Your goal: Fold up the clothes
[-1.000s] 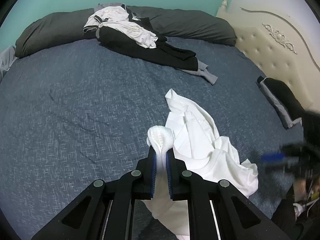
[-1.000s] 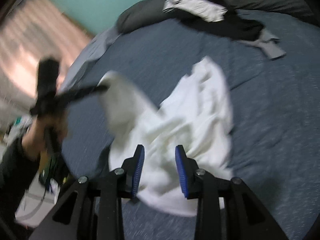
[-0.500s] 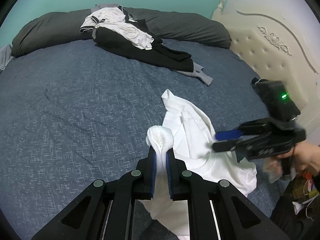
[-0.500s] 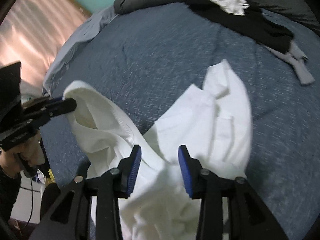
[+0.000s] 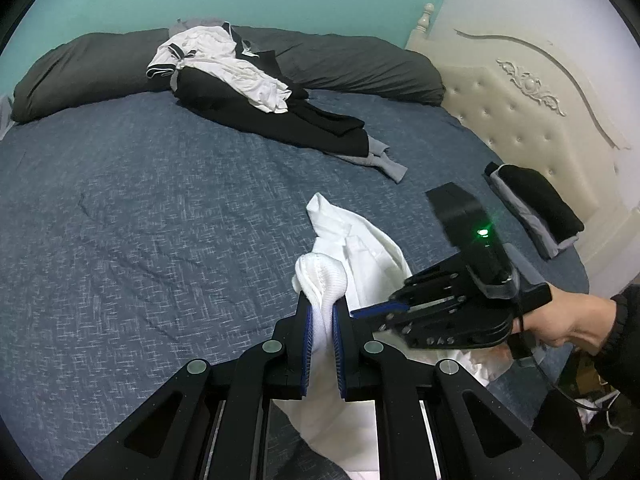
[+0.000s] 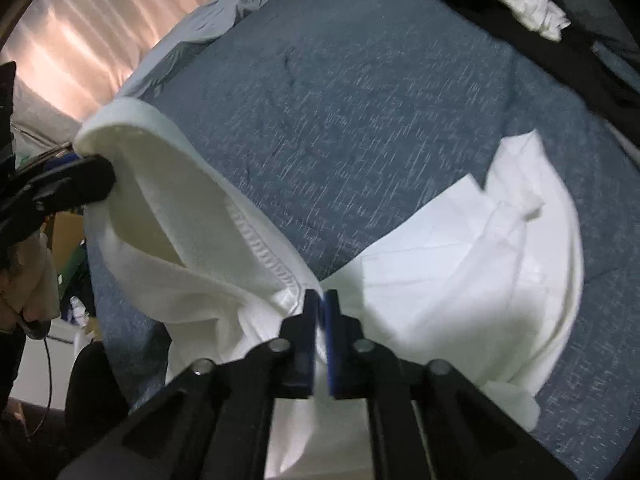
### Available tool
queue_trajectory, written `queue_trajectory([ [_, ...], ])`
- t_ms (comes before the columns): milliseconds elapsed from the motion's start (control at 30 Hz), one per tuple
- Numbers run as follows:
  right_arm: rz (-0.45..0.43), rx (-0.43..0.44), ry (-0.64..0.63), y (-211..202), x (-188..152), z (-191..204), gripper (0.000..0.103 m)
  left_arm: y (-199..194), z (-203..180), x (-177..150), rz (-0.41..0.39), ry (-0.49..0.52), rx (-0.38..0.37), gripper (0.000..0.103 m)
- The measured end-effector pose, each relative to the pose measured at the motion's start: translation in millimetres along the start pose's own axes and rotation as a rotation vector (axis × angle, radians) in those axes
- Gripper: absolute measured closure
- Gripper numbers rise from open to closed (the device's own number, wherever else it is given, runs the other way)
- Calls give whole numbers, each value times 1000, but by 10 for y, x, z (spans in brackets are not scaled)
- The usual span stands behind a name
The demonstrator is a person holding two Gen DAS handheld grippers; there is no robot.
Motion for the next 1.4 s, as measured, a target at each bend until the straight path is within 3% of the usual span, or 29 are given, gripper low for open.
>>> queue_trajectory([
  [267,-151,-174,25,-916,129,-194,102,2,-10,-38,28,-41,28,87],
  [367,-171,-230,33,-1242,136,-254,102,18,-96,-71,37,-45,31,77],
  [433,-177,-263,40,-1413,128,-302,102,20,-155,-98,39,-47,28,62],
  [500,-175,-292,56,-1536,112,-376,102,22,-210,-135,40,-46,19,58],
  [800,-178,-288,60,-1633,0,-375,102,352,-438,-391,101,45,18,57],
  [933,-165,-278,58,-1602,-146,-401,102,566,-314,-343,111,21,19,57],
  [1333,-178,-237,89,-1615,-391,-612,102,1301,-212,-252,174,-56,-115,58],
  [1367,-178,-236,88,-1622,-397,-621,102,1344,-232,-264,180,-48,-125,60],
  [1400,-179,-235,89,-1627,-399,-631,102,1382,-255,-276,184,-39,-133,75],
])
Point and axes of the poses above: each gripper's, at about its wrist camera, not at the fingertips, and y roughly the way its jaws point, z to its left, x to its top, the point moved 7 cm from there along y, roughly the way its jaws point
